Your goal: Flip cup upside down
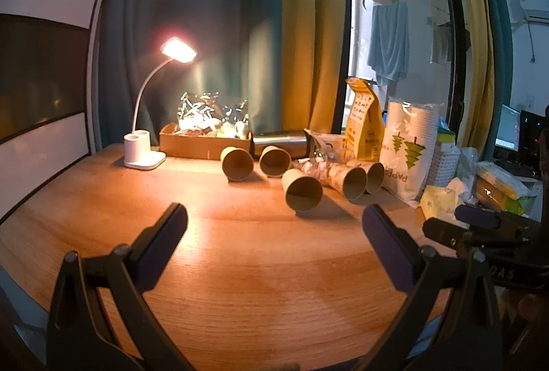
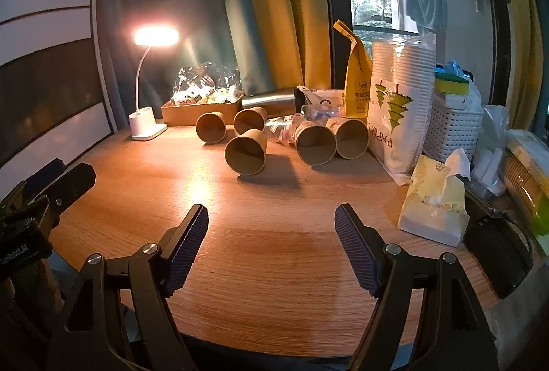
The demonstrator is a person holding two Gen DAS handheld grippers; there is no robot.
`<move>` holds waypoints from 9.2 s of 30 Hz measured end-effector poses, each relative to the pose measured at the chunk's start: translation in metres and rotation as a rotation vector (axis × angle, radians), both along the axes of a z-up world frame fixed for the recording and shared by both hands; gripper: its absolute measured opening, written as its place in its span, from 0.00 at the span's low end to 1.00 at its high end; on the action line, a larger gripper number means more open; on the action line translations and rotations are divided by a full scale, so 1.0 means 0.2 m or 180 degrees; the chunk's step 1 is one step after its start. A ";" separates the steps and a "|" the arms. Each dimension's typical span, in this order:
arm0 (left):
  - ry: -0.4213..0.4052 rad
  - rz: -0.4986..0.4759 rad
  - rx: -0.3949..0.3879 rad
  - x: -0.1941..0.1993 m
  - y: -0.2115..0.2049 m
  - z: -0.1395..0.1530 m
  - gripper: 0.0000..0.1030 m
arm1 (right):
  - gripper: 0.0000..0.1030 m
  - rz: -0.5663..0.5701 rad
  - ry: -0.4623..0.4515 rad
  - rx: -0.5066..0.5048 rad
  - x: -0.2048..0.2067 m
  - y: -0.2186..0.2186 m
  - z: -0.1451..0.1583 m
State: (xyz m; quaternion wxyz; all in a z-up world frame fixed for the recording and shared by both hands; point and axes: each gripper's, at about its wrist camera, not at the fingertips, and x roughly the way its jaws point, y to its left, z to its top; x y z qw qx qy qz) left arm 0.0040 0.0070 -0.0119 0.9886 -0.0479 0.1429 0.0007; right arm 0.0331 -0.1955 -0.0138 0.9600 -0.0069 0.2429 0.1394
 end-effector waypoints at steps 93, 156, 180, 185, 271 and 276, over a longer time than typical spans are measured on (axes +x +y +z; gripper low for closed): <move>0.0341 -0.0323 -0.0028 0.36 -0.03 0.03 1.00 | 0.77 -0.0069 0.0169 0.0017 0.32 -0.07 0.02; 0.2845 -0.0523 -0.0234 2.06 -0.69 -0.29 0.68 | 0.77 -0.0466 0.1088 0.0703 1.11 -0.55 -0.17; 0.2850 -0.0930 -0.0250 1.91 -0.64 -0.23 0.62 | 0.77 -0.0539 0.0936 0.0712 0.94 -0.52 -0.06; 0.2914 -0.0949 -0.0168 1.86 -0.66 -0.25 0.63 | 0.77 -0.0593 0.0938 0.0763 0.94 -0.54 -0.06; 0.1993 -0.1765 0.0124 0.48 -0.42 -0.23 0.67 | 0.77 0.0071 0.2028 0.1309 0.53 -0.02 -0.29; 0.1885 -0.1831 0.0216 0.41 -0.41 -0.23 0.67 | 0.77 0.0077 0.2115 0.1522 0.48 -0.01 -0.31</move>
